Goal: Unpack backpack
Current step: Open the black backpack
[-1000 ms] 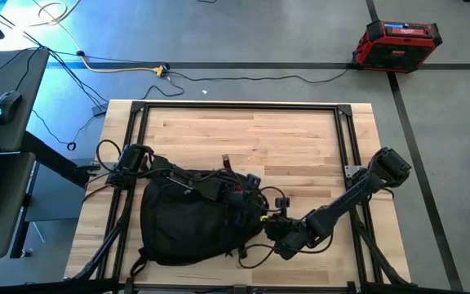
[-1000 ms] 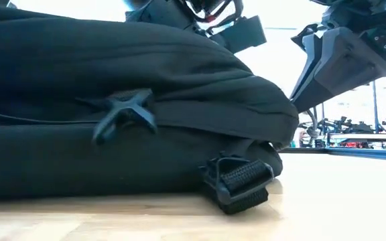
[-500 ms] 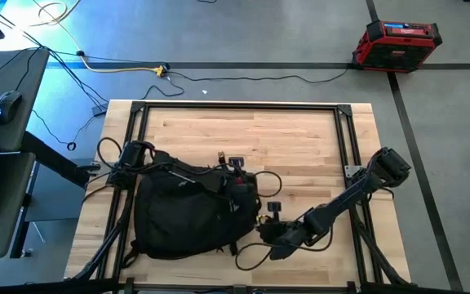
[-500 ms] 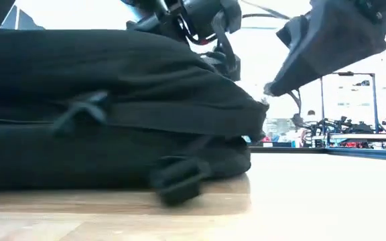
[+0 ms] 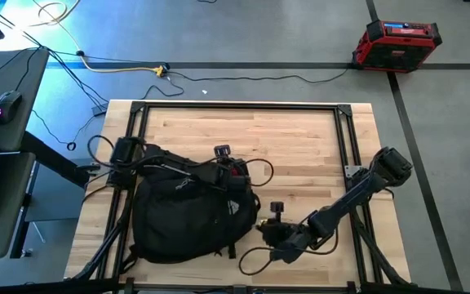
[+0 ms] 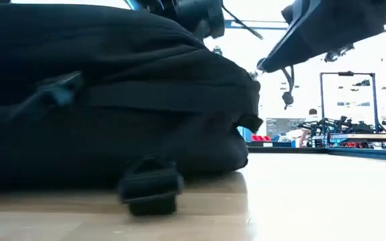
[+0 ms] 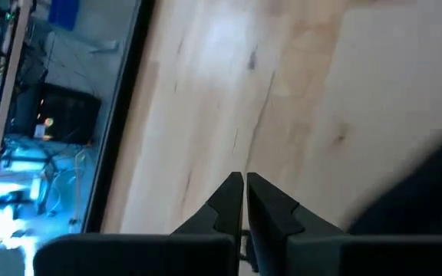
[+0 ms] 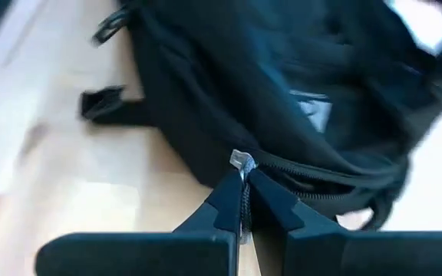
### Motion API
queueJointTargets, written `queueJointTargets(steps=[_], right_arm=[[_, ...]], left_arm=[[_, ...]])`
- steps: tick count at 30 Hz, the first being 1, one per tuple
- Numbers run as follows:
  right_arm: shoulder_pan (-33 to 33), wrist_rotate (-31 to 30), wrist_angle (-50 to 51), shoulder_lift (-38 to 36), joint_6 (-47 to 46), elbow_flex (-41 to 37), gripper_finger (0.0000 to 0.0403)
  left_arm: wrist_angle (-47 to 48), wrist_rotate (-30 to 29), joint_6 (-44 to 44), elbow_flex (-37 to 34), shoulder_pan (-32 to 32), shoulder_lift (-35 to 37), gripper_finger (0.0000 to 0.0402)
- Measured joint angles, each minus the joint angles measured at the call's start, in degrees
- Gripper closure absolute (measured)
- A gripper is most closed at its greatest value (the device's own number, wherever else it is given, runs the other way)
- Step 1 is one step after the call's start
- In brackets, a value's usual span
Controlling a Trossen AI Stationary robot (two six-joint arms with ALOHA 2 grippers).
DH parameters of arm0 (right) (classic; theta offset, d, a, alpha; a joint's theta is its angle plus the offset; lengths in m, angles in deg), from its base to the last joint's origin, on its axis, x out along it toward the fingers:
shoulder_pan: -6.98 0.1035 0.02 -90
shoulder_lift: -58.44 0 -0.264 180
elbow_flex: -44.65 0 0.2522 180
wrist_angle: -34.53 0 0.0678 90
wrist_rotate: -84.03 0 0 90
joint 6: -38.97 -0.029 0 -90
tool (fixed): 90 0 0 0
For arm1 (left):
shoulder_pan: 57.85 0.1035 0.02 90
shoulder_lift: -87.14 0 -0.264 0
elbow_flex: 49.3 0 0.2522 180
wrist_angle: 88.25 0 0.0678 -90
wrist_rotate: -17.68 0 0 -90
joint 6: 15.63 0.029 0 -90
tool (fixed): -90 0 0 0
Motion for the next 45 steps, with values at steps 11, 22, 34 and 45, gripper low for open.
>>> queueJointTargets(steps=[11,22,34,45], right_arm=[[0.93,-13.60,15.61,-1.58,-13.12,0.00,0.0403],[0.87,-12.68,15.74,-1.58,-13.06,0.00,0.0403],[0.36,-10.26,15.67,-1.56,-12.99,0.00,0.0403],[0.36,-5.07,14.16,-1.56,-10.96,-0.02,0.0403]], left_arm=[[-11.22,21.15,14.64,0.07,-8.13,6.64,0.0388],[-14.59,21.72,38.63,-0.72,-15.18,6.62,0.0263],[-25.82,17.35,51.98,-1.42,-18.10,0.79,0.0227],[-31.76,-1.43,48.78,-1.42,-14.66,-2.50,0.0390]])
